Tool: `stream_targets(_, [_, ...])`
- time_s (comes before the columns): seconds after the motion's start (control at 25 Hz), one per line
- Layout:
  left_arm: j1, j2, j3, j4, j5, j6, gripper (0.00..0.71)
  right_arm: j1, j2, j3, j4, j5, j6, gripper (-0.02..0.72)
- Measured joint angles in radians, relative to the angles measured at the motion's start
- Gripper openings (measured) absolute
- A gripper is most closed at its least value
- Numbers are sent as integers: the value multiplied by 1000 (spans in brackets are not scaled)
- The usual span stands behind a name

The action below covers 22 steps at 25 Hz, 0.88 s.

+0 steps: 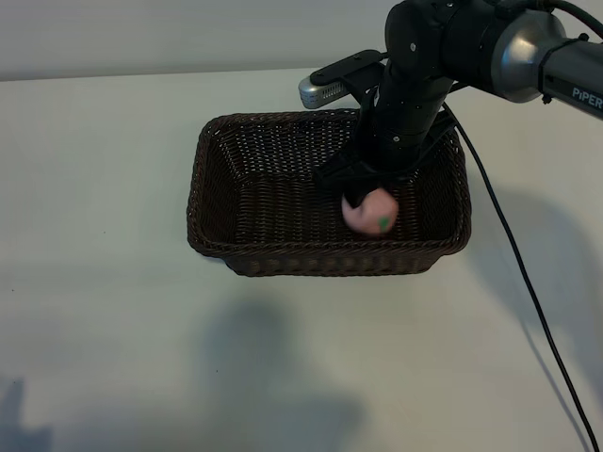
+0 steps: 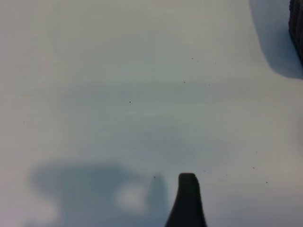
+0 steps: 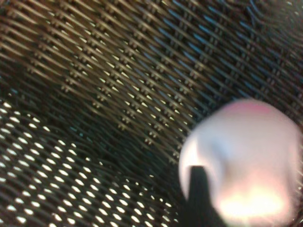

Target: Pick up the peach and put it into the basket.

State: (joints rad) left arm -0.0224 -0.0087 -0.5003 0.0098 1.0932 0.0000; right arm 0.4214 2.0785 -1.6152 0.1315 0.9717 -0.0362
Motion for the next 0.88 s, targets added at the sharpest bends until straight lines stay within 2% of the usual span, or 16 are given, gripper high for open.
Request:
stream_targets(0.08, [0,0,0,0,0,0,592,0,0,-1,0,2,0,658])
stream_targets(0.2, [0,0,0,0,0,0,592,0,0,-2,0,9,0,704])
stream_targets(0.44, [0,0,0,0,0,0,592,0,-14,-22,0,28,0,660])
stream_targets(0.72, [0,0,0,0,0,0,592,0,-30,-171,-1,149,0,612])
stream_targets(0.88, [0,0,0,0,0,-6,592,0,-32,-203,-4,167,4,603])
